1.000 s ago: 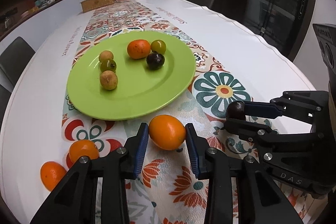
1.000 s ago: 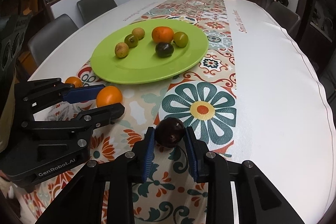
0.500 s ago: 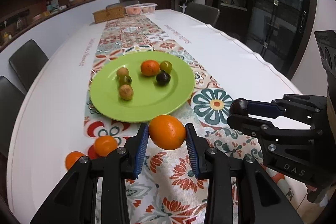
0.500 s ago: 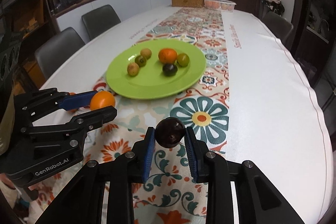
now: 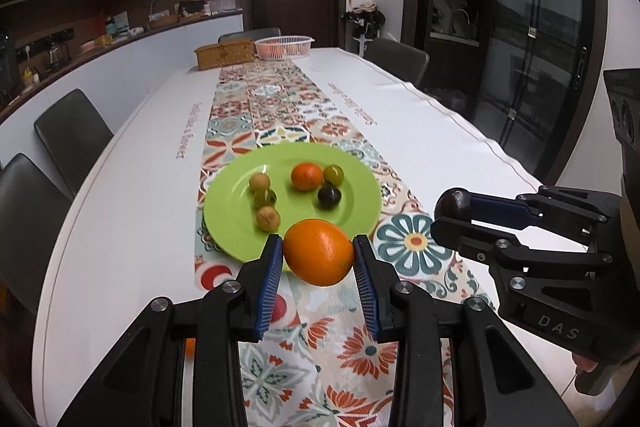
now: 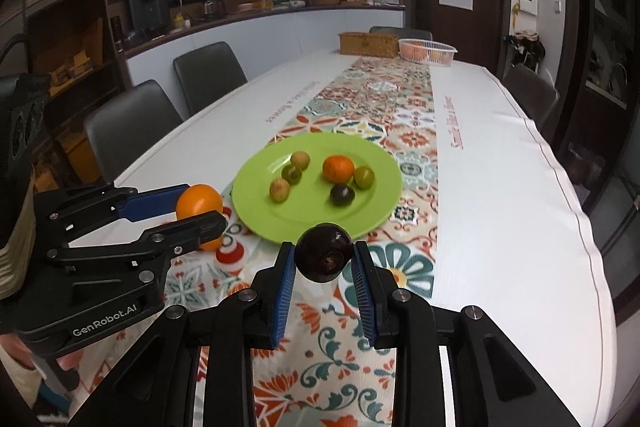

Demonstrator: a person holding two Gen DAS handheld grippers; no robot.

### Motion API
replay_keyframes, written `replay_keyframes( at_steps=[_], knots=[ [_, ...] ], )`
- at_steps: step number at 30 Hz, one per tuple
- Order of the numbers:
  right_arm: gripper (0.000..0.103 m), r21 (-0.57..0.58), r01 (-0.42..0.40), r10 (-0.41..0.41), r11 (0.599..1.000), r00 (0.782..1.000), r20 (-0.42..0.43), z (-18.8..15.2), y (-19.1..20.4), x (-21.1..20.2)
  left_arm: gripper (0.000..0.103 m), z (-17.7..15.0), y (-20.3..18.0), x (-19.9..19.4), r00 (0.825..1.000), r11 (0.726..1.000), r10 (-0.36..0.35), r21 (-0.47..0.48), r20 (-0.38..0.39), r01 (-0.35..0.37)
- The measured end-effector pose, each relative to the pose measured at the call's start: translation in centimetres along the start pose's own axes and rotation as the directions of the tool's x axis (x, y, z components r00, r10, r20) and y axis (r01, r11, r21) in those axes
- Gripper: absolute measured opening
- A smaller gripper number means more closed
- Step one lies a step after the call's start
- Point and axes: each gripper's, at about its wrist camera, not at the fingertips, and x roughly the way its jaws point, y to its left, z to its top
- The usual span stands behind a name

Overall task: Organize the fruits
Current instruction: 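Carry the orange and the plum over the green plate with both tools, then open both tools to drop the orange and plum onto the plate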

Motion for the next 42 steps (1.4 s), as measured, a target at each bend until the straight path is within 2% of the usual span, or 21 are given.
replay_keyframes(
  at_steps=[9,17,27,30,36,42],
  knots=[
    [0.030,-0.003,-0.014,0.014,1.000,1.000,0.004,2.3,0.5,1.9,0.036,1.7,2.2,1.4,1.000,0.999,0.030,0.014,0.001,-0.030],
    [0.030,0.021,-0.024,0.024,0.999,0.999,-0.037,4.1,1.1,5.8,0.036,2.7,5.2,5.0,0.998,0.999,0.040,0.032,-0.058,-0.038],
    [0.030,0.003,-0.021,0.021,1.000,0.992,-0.124,5.7,1.9,11.9,0.036,3.6,8.3,9.6,0.992,0.999,0.001,0.051,-0.124,0.005],
    [0.030,0.000,-0.020,0.019,1.000,0.989,-0.145,6.0,2.1,13.2,0.036,3.7,8.9,11.3,0.986,0.998,-0.003,0.055,-0.165,0.012],
    [0.030,-0.020,-0.003,-0.001,1.000,0.984,-0.180,6.2,2.2,15.1,0.036,3.9,9.5,14.4,0.974,0.998,-0.003,0.055,-0.226,0.016],
    [0.030,-0.012,0.002,-0.004,1.000,0.982,-0.190,6.3,1.5,15.8,0.037,4.0,9.3,15.2,0.971,0.998,-0.005,0.057,-0.240,0.019]
  ],
)
